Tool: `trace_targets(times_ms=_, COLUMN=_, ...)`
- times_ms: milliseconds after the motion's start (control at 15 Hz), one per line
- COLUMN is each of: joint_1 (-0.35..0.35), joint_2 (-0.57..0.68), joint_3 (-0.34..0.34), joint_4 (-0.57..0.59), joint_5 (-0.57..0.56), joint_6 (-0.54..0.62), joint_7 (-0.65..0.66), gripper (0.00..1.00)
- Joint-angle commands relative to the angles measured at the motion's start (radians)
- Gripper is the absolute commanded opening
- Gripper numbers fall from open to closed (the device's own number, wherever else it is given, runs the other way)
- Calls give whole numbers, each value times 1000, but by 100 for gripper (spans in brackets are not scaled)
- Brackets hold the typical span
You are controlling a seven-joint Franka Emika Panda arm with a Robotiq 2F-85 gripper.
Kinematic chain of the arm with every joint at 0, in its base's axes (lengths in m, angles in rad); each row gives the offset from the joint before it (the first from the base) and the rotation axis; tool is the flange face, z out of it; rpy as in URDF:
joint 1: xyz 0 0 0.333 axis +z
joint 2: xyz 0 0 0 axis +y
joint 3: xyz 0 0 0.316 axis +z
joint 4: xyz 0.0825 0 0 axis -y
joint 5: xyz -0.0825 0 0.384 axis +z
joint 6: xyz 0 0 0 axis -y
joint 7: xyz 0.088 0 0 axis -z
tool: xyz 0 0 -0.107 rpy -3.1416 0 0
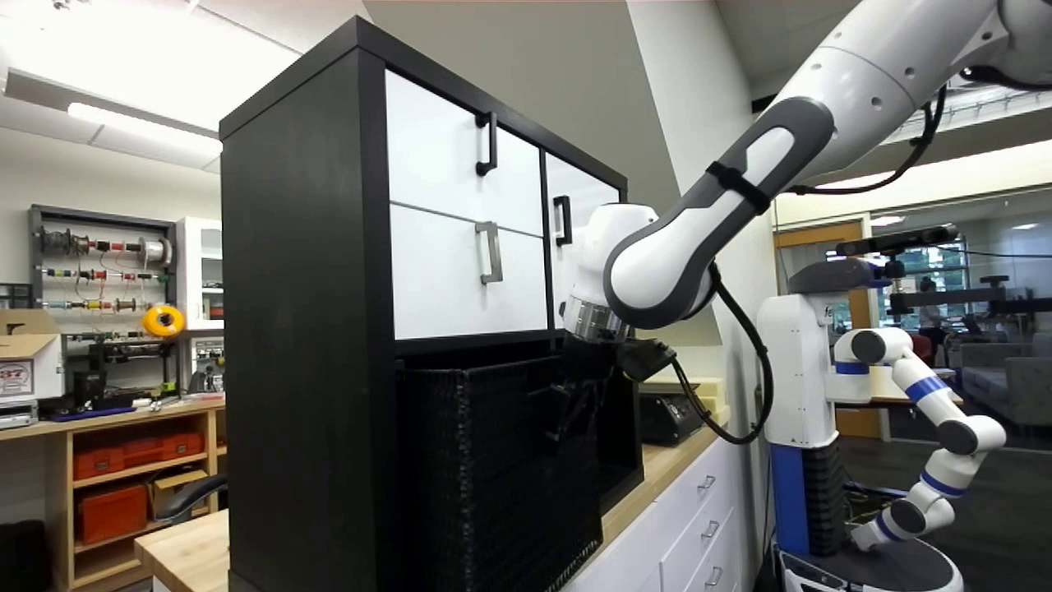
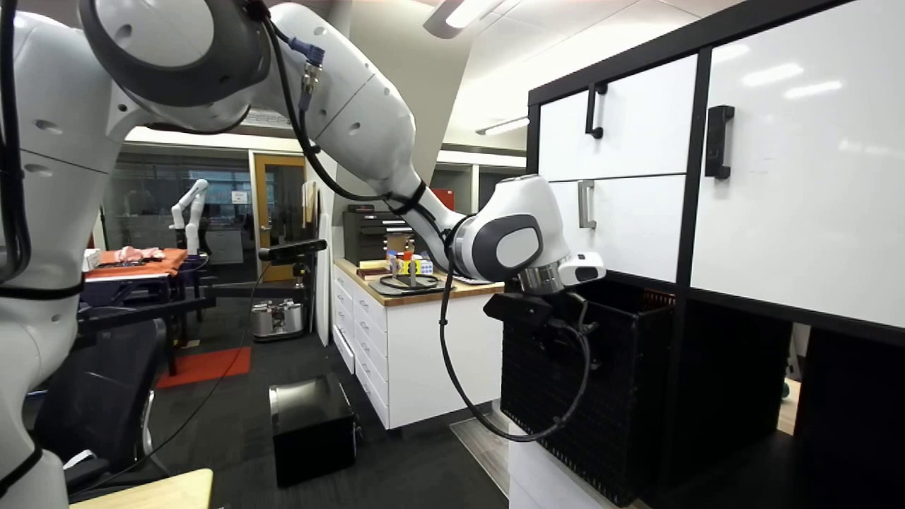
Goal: Slide the black container inwards
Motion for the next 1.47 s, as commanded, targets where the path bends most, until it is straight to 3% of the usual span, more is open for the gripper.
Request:
trace_targets(times_ms=0, joint_1=24, joint_2=89, joint_3=-14, joint_4=131, joint_5=-20, joint_6=5, joint_7=45, gripper=100)
trace_targets(times_ms=333, joint_1=33, joint_2=166, joint_3=-14, joint_4=233, joint_5=-15, joint_6=13, joint_7=48, gripper=100)
trace_targets(times_ms=600, joint_1=31, joint_2=168, joint_3=-13, joint_4=233, joint_5=-11, joint_6=13, joint_7=43, gripper=100)
trace_targets(times_ms=800, joint_1=30, joint_2=107, joint_3=-12, joint_4=167, joint_5=-6, joint_6=-44, joint_7=45, gripper=100)
trace_targets(times_ms=1400, joint_1=35, joint_2=-161, joint_3=-14, joint_4=-66, joint_5=-26, joint_6=-362, joint_7=105, gripper=100)
